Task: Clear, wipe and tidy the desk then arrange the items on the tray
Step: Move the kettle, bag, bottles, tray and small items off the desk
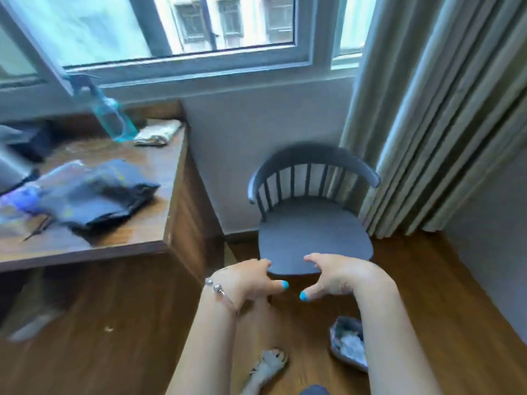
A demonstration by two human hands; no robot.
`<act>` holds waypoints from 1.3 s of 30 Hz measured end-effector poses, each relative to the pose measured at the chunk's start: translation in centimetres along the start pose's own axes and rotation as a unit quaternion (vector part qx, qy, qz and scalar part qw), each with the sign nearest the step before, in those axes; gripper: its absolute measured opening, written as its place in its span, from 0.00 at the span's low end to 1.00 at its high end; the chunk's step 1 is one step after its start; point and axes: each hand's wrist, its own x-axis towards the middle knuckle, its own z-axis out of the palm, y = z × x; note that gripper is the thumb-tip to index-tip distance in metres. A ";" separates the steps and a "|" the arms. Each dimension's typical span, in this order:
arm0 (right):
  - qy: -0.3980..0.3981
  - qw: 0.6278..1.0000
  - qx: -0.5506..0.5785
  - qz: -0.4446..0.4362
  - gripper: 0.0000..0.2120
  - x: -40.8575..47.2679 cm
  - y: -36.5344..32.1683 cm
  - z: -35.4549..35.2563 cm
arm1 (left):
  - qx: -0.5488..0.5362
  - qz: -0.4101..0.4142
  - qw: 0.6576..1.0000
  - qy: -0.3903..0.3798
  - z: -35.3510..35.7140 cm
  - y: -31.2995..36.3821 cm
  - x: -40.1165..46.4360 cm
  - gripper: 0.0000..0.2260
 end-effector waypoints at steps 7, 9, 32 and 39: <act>-0.020 0.983 -0.119 -0.135 0.42 -3.0 -12.2 0.6 | -0.089 -0.113 0.982 0.122 -1.8 -8.5 -11.3 0.36; -0.039 0.975 -0.149 -0.159 0.41 -3.4 -15.2 0.7 | -0.101 -0.133 0.975 0.147 -2.3 -10.5 -13.9 0.37; 0.071 0.934 -0.104 -0.336 0.16 0.7 -50.3 -0.1 | -0.227 -0.182 0.898 0.330 -14.5 -42.3 -31.2 0.30; 0.050 0.934 -0.078 -0.344 0.22 7.4 -59.6 0.0 | -0.246 -0.147 0.898 0.334 -20.6 -51.2 -28.1 0.30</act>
